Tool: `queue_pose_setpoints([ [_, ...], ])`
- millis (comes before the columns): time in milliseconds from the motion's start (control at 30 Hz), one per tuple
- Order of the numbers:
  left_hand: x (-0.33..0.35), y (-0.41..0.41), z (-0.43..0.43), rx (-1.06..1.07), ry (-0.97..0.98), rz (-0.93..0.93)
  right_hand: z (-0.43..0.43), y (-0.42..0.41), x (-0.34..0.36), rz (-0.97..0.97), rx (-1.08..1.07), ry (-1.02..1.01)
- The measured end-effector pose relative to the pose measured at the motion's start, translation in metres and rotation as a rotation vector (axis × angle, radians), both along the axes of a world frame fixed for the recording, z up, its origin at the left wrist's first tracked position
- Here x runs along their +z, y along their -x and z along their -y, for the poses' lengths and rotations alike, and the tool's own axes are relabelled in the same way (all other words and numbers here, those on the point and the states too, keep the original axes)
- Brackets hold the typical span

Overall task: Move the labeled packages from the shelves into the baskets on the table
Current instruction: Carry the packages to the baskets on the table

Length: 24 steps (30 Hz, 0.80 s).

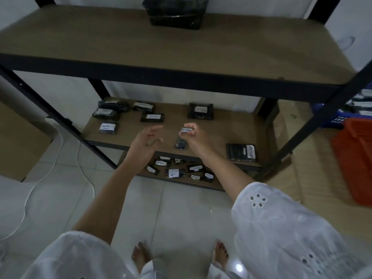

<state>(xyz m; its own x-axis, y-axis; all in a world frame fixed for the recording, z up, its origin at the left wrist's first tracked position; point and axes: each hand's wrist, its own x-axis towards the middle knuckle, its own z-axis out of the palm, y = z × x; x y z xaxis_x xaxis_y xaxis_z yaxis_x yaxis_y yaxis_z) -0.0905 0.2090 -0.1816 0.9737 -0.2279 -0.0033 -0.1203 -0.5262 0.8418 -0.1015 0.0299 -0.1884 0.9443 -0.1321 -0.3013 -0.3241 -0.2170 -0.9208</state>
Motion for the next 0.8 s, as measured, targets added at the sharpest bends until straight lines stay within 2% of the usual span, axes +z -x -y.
queue_pose_setpoints([
  [267,-0.018,-0.087,-0.086,-0.172,-0.006,-0.098,-0.076,-0.062,-0.019,-0.049,-0.207,0.065],
  [433,-0.039,-0.143,-0.117,-0.219,-0.037,-0.080,-0.112,-0.105,-0.041,-0.072,-0.227,0.138],
  [633,-0.109,-0.199,-0.128,-0.224,-0.005,-0.113,-0.127,-0.158,-0.102,-0.049,-0.152,0.286],
  [800,-0.183,-0.242,-0.125,-0.173,0.055,-0.148,-0.133,-0.214,-0.169,-0.073,-0.194,0.331],
])
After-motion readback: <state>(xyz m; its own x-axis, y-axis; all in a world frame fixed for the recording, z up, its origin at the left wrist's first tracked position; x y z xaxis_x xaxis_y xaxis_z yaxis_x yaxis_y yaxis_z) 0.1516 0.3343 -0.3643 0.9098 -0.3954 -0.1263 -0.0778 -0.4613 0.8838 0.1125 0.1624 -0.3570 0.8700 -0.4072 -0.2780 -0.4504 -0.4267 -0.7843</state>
